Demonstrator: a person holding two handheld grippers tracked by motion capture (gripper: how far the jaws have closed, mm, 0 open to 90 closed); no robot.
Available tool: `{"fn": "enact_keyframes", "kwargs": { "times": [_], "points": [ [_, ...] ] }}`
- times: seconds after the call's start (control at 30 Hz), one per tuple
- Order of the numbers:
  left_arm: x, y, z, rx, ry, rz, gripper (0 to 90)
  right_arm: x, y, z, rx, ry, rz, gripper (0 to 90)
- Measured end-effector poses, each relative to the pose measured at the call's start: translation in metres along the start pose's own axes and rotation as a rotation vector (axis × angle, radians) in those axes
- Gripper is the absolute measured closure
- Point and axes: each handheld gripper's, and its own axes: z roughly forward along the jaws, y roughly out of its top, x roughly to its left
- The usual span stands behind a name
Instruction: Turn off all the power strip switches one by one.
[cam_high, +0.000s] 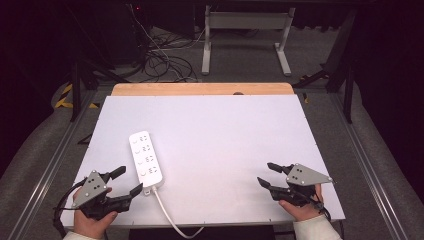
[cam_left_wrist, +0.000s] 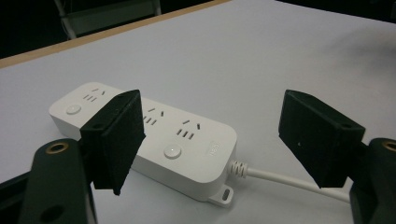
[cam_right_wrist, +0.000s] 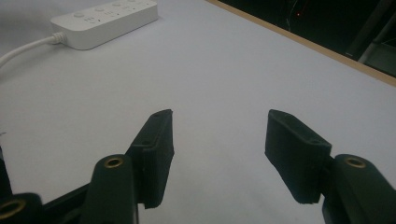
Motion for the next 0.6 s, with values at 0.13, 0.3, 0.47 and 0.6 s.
{"fn": "enact_keyframes", "kwargs": {
  "times": [0.13,0.3,0.47,0.6],
  "points": [
    [-0.0017,0.0008,0.0009,0.01,0.01,0.025,24.6,0.0002,0.0,0.0001,0.001,0.001,-0.002,42.8],
    [-0.0034,0.0018,-0.0002,0.002,0.022,0.043,26.8,0.0002,0.0001,0.0002,0.001,0.0,-0.004,42.8],
    [0.0017,0.0024,-0.0038,0.004,-0.017,-0.029,29.2,0.0008,0.0002,0.0005,0.0,-0.001,-0.004,42.8],
    [0.0001,0.0027,-0.0037,0.01,0.001,-0.015,31.9,0.0005,0.0,0.0007,0.002,-0.003,-0.007,42.8]
  ]
}}
